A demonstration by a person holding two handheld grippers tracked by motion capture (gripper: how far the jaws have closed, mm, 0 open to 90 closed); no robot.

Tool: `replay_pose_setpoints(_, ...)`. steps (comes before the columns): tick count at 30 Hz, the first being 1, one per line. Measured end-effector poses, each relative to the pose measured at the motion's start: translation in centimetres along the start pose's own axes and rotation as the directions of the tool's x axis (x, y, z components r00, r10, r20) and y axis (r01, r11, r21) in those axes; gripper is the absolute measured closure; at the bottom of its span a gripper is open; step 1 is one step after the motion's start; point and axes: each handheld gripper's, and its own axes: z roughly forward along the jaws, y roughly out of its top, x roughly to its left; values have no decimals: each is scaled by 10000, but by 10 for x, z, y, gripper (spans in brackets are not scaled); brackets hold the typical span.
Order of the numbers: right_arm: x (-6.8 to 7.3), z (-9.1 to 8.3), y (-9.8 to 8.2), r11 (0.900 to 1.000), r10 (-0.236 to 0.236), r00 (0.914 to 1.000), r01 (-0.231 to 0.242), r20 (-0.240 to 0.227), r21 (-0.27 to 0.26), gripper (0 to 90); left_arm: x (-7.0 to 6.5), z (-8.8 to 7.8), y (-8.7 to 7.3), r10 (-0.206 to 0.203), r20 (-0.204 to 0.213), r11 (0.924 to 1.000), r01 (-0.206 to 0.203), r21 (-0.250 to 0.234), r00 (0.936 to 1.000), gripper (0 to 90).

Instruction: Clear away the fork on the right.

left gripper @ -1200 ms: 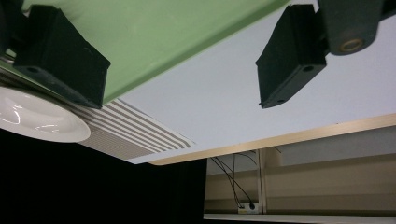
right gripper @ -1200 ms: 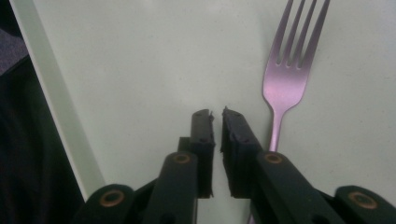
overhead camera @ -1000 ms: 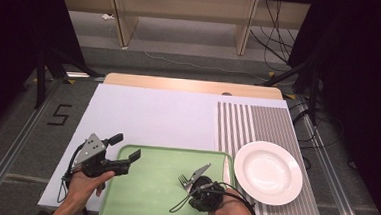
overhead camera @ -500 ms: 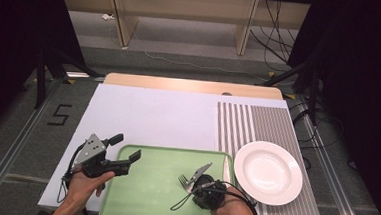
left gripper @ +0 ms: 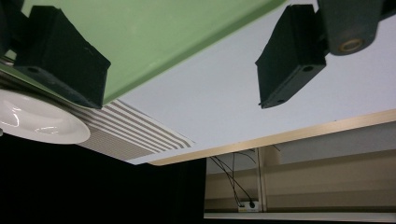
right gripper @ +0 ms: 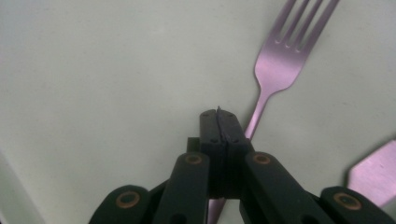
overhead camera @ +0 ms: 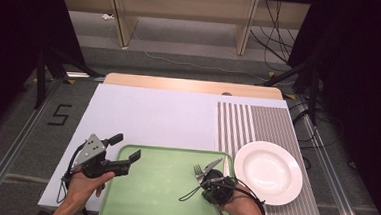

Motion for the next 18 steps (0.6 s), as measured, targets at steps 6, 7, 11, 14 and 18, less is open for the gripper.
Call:
replay_pose_setpoints(6,-9,-5,-8,9994,337,9991,-339,251,91,900,0,0,0,13,-12,10000,-13,-35,10000,158)
replay_pose_setpoints(7,-11,-5,-9,9991,403,9989,-405,248,86,900,0,0,1,18,-2,10000,-18,-35,10000,158)
replay_pose_setpoints(11,-17,-7,-14,9981,604,9978,-606,271,82,900,1,-1,1,-43,-32,10000,43,-76,10000,158)
replay_pose_setpoints(14,-19,-8,-16,9979,637,9975,-640,310,111,900,0,-1,1,2,3,10000,-2,-65,10000,158)
replay_pose_setpoints(18,-19,-9,-17,9975,697,9969,-701,356,123,900,0,-1,1,39,11,10000,-38,-78,10000,159)
